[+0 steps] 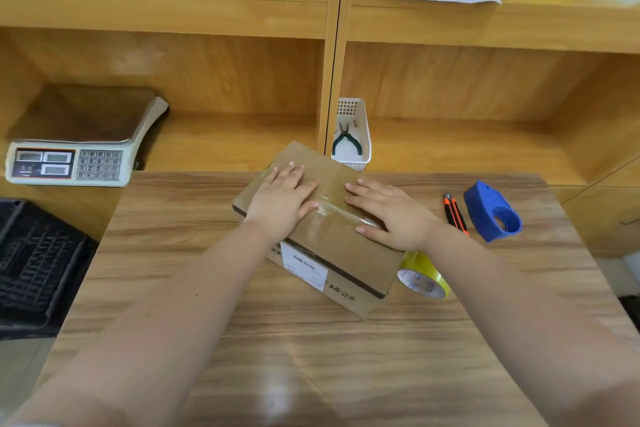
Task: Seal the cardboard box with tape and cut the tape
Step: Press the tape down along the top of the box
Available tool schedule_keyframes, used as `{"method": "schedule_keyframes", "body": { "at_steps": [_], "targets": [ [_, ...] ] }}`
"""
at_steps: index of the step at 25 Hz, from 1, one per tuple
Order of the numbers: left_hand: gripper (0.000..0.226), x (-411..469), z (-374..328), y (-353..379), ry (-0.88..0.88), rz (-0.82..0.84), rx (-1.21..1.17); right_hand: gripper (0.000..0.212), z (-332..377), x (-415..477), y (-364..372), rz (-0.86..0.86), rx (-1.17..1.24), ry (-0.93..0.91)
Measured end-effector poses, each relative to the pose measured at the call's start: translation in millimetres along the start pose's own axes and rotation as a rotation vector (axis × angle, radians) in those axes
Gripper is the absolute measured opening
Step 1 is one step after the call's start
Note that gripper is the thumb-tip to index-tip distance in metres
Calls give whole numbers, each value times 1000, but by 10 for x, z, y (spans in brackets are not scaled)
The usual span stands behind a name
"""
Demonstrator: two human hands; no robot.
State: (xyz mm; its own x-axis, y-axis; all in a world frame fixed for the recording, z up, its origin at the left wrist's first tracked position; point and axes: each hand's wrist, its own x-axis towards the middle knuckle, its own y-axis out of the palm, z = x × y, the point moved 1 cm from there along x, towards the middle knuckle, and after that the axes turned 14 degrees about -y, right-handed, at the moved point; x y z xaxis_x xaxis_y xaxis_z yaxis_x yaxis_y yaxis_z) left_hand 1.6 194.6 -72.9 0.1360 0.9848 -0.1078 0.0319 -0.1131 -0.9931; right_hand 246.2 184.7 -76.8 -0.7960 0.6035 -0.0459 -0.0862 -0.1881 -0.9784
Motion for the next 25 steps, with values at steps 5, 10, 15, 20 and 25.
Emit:
{"method": "schedule_keyframes", "body": {
  "at_steps": [5, 10, 15, 20, 25],
  "targets": [
    [72, -442, -522, 176, -314, 94, -120, 57, 127, -48, 99, -128, 82, 62],
    [90, -289, -489, 234, -175, 160, -76, 55, 323, -133, 234, -215, 127, 264],
    [84, 34, -398, 184, 72, 175, -43, 58, 66, -360, 79, -74, -16, 97],
    [72, 115, -393, 87, 155, 121, 45, 64, 188, -455, 195, -103, -25, 134],
    [63, -6, -788, 133, -23, 55, -97, 59, 368, -394, 256, -228, 138, 245]
  ]
}}
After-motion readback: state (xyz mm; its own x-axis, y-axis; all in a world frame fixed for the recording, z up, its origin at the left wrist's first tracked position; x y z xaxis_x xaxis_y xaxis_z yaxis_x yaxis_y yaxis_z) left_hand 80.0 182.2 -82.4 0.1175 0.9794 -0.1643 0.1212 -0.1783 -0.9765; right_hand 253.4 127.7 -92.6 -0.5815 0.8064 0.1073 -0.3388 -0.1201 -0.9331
